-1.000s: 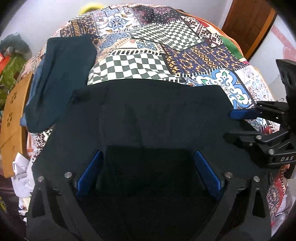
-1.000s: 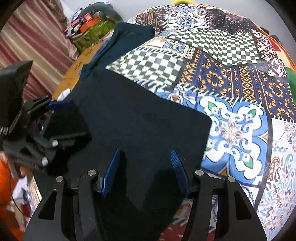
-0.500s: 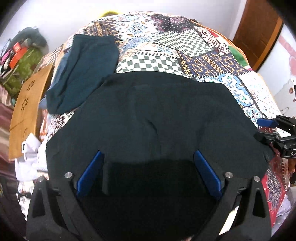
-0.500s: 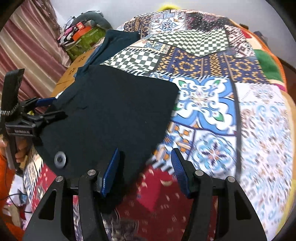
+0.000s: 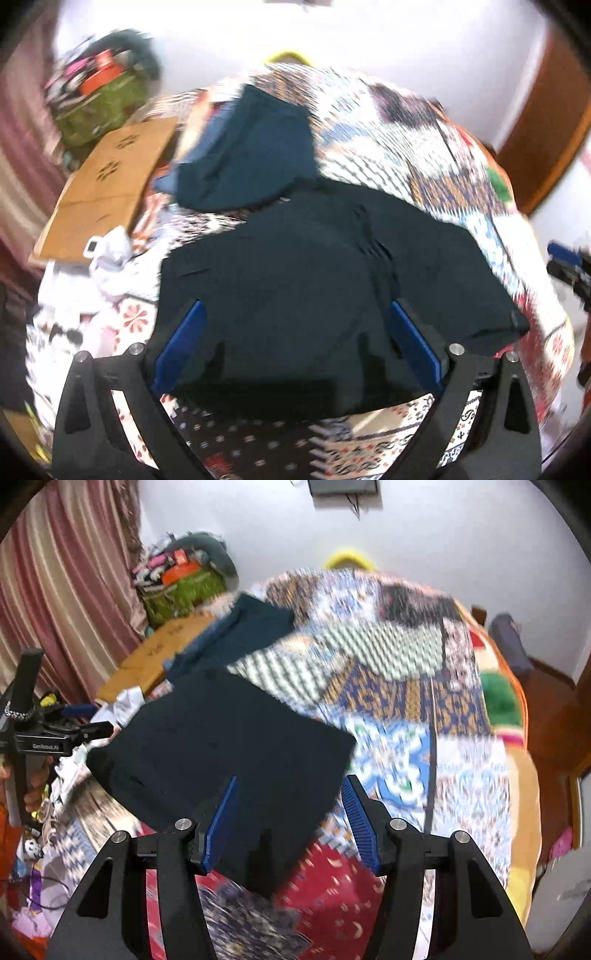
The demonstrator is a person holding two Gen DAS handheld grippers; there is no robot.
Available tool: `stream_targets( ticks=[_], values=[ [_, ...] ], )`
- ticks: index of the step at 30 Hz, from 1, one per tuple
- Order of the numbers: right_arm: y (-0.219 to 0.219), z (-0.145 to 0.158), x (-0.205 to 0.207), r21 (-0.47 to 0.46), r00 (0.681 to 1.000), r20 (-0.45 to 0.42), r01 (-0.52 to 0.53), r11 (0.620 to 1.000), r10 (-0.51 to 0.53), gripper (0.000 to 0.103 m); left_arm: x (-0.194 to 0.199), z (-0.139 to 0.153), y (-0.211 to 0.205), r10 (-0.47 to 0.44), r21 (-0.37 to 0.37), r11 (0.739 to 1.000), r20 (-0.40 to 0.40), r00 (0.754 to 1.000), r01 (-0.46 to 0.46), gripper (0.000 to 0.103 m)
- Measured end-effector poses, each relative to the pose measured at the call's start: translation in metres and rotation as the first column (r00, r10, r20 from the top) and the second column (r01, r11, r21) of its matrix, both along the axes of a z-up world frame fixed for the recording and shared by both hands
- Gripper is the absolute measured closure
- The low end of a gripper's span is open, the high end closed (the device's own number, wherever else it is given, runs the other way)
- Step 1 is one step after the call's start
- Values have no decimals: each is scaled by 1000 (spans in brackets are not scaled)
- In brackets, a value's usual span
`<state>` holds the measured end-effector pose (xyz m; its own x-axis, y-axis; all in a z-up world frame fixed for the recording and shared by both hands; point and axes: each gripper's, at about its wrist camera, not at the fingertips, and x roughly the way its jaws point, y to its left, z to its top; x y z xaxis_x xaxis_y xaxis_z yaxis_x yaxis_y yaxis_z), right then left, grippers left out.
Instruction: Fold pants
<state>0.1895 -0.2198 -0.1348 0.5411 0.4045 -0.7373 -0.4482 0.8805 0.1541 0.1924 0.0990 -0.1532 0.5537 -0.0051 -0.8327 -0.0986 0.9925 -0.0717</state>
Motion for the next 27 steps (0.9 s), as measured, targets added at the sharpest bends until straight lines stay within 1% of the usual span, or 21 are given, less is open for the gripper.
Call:
stream_targets(
  ticks=[3,6,8,12,14,15,17,19,20,21,23,25,27],
  values=[
    [21,12,-1,16,998,55,-25,1000,25,49,-10,2,32,86,-78,993,9,996,-85,3],
    [47,14,1,23,995,78,-63,998,61,49,-23,-5,65,164,-154,975,-13,986,-164,3],
    [67,9,4,19,993,75,-91,996,89,49,-31,-17,83,200,-189,960,-48,979,-205,3],
    [101,-10,10,13,990,42,-137,990,137,49,-45,-46,107,232,-264,929,-128,964,-259,3],
    [114,-19,12,7,989,19,-147,989,147,49,-52,-61,118,239,-321,904,-168,956,-283,3],
    [120,-25,12,3,988,7,-152,988,152,49,-55,-68,123,242,-349,890,-187,952,-295,3],
    [131,-38,13,-18,986,-27,-165,986,165,49,-61,-84,132,246,-417,850,-224,943,-321,3],
    [138,-53,12,-54,981,-59,-189,980,186,50,-66,-94,141,253,-484,806,-241,937,-342,3],
    [139,-57,8,-66,979,-61,-197,978,193,50,-67,-99,144,254,-514,783,-250,934,-350,3],
    [139,-58,5,-65,980,-49,-197,978,194,50,-68,-106,147,253,-550,753,-264,931,-360,3],
    [137,-57,4,-54,974,-67,-221,974,218,50,-70,-122,155,252,-623,680,-296,921,-386,3],
    [136,-57,5,-50,969,-80,-237,970,233,49,-67,-128,157,253,-652,651,-297,921,-389,3],
    [137,-57,5,-52,969,-82,-239,970,234,49,-61,-132,158,243,-679,631,-288,927,-376,3]
  ],
)
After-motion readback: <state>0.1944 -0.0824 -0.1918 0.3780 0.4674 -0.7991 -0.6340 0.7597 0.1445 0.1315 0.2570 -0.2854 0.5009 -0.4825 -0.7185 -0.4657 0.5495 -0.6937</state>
